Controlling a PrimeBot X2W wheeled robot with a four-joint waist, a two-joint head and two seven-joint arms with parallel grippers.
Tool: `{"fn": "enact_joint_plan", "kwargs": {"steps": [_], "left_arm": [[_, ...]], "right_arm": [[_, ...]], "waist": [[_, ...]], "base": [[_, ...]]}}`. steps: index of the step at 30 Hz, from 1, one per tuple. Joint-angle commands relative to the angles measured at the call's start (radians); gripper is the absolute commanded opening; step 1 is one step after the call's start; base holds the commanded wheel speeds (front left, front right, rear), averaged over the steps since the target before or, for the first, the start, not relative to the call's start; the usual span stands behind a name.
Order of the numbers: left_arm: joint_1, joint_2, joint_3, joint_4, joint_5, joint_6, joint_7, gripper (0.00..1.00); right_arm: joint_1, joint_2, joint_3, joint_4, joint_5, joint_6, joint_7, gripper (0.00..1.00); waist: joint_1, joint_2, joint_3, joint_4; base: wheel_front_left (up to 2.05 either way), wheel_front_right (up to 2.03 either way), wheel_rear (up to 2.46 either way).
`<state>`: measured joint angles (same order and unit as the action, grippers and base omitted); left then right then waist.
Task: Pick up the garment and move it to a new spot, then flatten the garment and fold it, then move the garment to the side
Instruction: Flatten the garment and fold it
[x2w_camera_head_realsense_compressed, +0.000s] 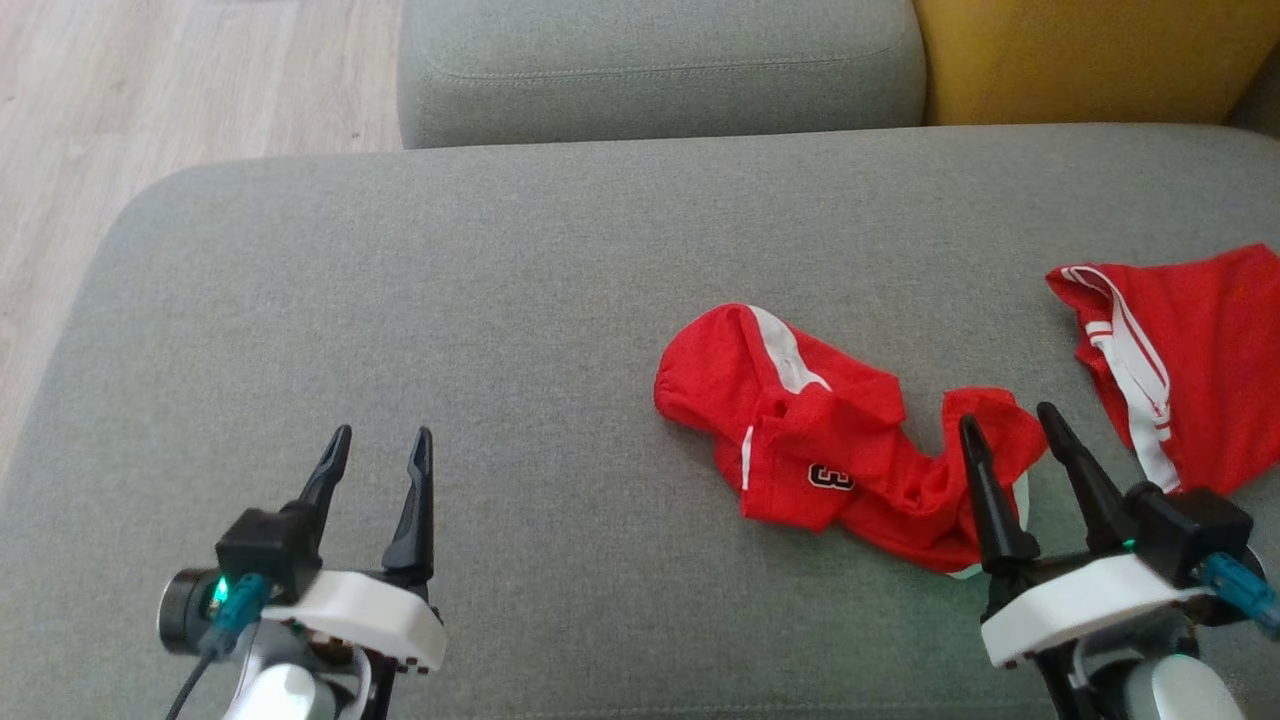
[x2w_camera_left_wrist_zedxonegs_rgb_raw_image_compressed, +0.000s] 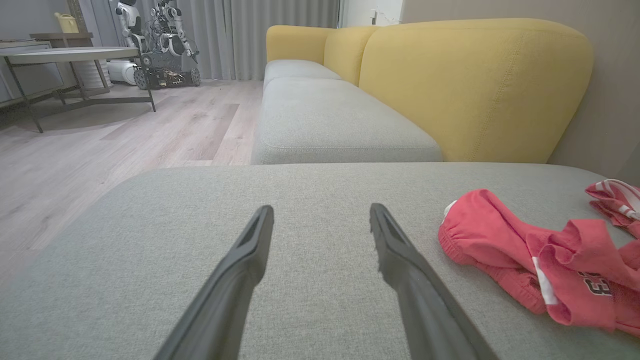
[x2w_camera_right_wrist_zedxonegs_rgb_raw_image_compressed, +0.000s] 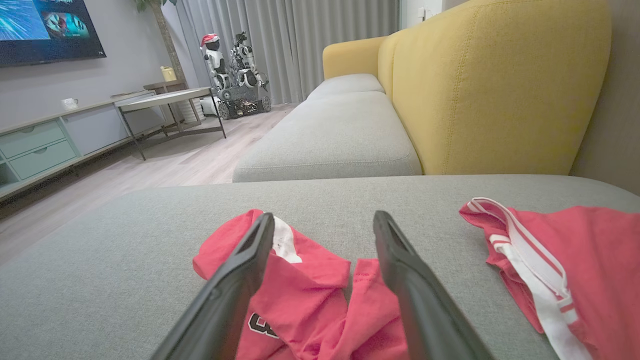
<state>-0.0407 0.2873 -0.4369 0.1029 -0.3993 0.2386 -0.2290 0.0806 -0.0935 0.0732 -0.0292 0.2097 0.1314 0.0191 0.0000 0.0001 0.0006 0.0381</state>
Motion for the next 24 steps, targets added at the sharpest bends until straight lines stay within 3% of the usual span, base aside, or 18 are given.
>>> {"fn": "enact_joint_plan", "kwargs": {"steps": [1,7,12,24], "left_arm": [[-0.037,0.026,0.04,-0.032,-0.005,0.0,-0.001,1.0],[-0.109,0.009,0.009,-0.027,-0.007,-0.037,0.013,1.0],[-0.247,-0.048,-0.038,0.037,-0.009,-0.093,0.027,1.0],[-0.508,-0.206,-0.133,0.465,-0.102,-0.248,0.149,1.0]], "right_arm": [[-0.027,-0.003,0.016,-0.041,-0.004,-0.001,0.001,1.0],[-0.036,-0.006,0.014,-0.049,0.002,-0.001,0.006,1.0],[-0.066,-0.011,0.033,-0.054,0.008,-0.001,0.009,1.0],[-0.137,-0.014,0.088,-0.022,0.037,-0.001,-0.001,1.0]], "waist": [[0.0,-0.0001,0.001,0.0],[0.0,-0.0001,0.022,-0.003],[0.0,-0.0001,0.061,-0.034],[0.0,-0.0001,0.152,-0.166]], "base": [[0.0,0.0,0.0],[0.0,0.0,0.0],[0.0,0.0,0.0],[0.0,0.0,0.0]]}}
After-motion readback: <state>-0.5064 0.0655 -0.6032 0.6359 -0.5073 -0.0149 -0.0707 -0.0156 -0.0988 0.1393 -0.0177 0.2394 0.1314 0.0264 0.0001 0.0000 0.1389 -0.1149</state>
